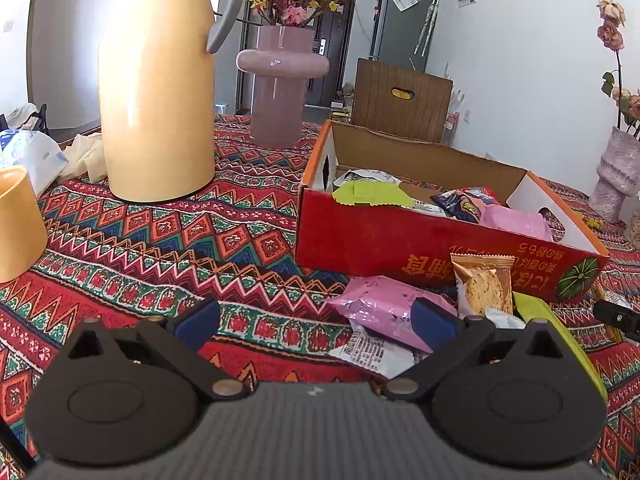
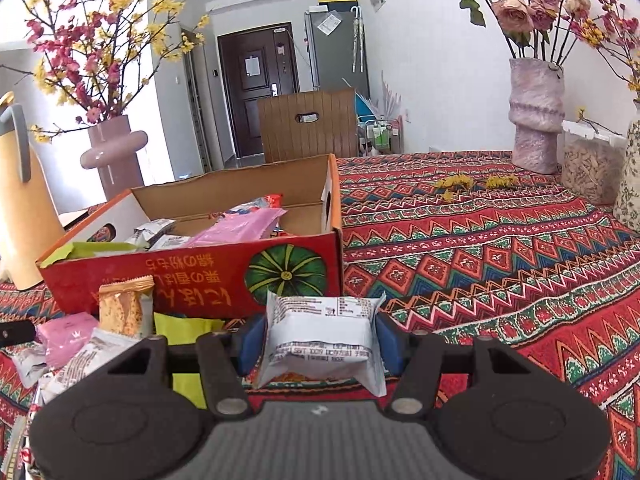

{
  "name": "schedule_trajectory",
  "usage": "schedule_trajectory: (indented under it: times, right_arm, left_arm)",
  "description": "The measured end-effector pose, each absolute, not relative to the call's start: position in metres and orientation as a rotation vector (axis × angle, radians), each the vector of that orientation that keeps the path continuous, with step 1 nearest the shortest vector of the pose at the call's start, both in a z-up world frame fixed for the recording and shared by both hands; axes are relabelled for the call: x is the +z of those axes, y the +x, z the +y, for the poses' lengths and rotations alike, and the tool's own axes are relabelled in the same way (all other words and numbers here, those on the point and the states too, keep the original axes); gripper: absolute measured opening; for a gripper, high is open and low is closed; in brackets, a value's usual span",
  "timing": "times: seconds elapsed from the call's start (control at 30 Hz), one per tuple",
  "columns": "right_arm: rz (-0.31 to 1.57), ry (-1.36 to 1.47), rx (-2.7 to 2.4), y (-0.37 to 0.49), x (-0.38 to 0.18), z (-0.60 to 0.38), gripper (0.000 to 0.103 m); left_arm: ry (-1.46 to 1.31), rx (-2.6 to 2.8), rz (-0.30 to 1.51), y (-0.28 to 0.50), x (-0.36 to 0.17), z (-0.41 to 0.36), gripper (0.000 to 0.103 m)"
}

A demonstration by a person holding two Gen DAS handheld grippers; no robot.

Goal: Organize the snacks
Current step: 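Grasp the white packet with the right tool while the left tool grasps a pink packet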

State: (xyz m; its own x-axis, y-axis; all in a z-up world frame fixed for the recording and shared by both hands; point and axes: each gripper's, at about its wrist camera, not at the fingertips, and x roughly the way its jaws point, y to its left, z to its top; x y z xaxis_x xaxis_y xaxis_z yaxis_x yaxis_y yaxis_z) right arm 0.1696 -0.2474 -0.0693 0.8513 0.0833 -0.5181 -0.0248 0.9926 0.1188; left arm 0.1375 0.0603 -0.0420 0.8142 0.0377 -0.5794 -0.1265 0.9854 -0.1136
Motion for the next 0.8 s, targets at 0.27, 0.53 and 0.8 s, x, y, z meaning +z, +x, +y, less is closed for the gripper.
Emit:
schedule_trajectory:
  times: [0.27, 0.53, 0.8]
  right_arm:
    - [0.533, 0.126, 0.081, 0.166, -0.07, -0.25, 0.058]
    - [0.502, 0.147, 0.086, 0.161, -0.067, -0.253, 0.058]
    - [0.497, 0.164, 0.089, 0.161, -0.066, -0.255, 0.059]
  left_arm:
    - [-0.042, 0.023, 0.683, 0.15, -0.024, 0.039, 0.103]
    - [0.135, -0.067, 0.841, 0.19, -0.03, 0.009, 0.103]
    - [0.184, -0.087, 0.94, 0.221, -0.049, -0.001, 0.103]
